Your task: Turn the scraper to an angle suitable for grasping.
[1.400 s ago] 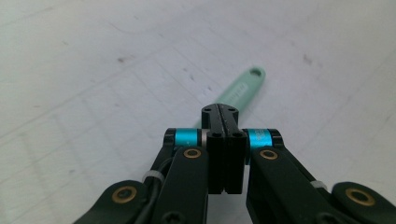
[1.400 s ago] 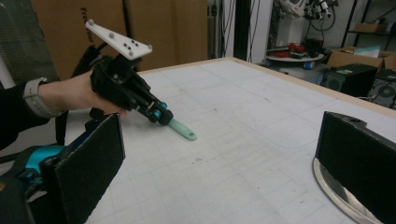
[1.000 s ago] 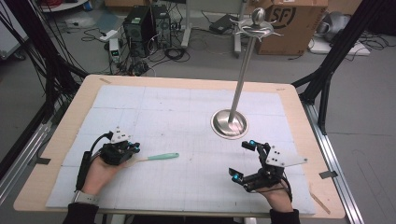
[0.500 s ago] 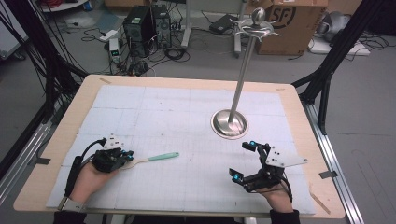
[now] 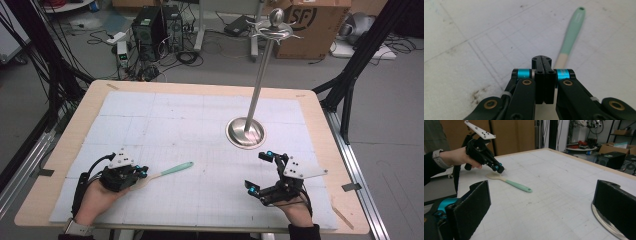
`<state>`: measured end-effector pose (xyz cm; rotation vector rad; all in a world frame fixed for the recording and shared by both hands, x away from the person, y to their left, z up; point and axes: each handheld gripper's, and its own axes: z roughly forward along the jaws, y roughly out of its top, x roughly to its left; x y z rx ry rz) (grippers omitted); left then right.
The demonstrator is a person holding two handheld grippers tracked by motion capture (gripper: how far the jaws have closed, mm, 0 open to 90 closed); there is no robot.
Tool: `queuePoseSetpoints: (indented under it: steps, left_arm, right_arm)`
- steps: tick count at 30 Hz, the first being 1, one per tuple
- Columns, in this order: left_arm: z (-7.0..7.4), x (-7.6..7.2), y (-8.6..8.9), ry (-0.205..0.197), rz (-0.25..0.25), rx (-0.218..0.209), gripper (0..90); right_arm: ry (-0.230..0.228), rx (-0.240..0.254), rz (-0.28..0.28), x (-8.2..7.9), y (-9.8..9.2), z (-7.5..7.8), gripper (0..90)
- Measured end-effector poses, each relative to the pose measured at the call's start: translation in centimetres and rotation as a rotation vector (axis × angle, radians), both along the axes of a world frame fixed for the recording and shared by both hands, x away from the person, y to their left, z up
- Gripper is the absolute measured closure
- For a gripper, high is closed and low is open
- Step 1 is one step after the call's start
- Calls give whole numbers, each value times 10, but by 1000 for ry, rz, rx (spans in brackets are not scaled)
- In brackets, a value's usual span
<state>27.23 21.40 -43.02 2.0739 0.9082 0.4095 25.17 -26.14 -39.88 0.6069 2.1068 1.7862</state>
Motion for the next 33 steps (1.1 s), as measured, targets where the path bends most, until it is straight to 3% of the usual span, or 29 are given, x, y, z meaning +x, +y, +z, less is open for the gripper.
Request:
queuePoseSetpoints:
  steps: [3, 5, 6, 8, 9, 10, 12, 15, 18, 21, 24, 27, 33]
  left_arm:
    - [6, -5, 3, -24, -35, -30, 893]
    - [9, -9, 5, -35, -61, -62, 809]
    - [10, -10, 8, -34, -80, -81, 809]
    - [12, -13, 12, -36, -109, -119, 732]
    - [12, -14, 14, -33, -124, -143, 626]
    - [13, -14, 16, -34, -137, -162, 626]
    - [14, -15, 21, -43, -165, -189, 503]
    - [16, -18, 24, -83, -200, -190, 368]
    - [19, -21, 26, -115, -229, -196, 289]
    - [22, -23, 28, -172, -223, -166, 150]
    - [30, -22, 31, -174, -215, -184, 132]
    - [36, -19, 33, -137, -215, -194, 105]
    - [45, -10, 28, -60, -266, -149, 102]
  right_arm:
    - [-3, 5, -3, 0, -1, 0, 2]
    - [0, 3, 0, 0, -1, 1, 2]
    - [0, 3, 0, 0, -1, 1, 2]
    - [-3, 2, -1, 0, -1, 1, 2]
    - [-2, 0, -3, 0, -1, 0, 2]
    - [-2, 0, -3, 0, -1, 0, 2]
    - [2, -2, -3, 0, 0, 0, 2]
    - [6, -6, -1, 0, 0, 0, 2]
    - [6, -5, -4, 1, 0, 0, 2]
    - [8, -3, -6, 1, 0, 0, 2]
    - [5, 1, -6, 2, 0, 0, 2]
    - [2, -1, -5, 3, 0, 0, 2]
    - [1, 5, -4, 4, 0, 1, 2]
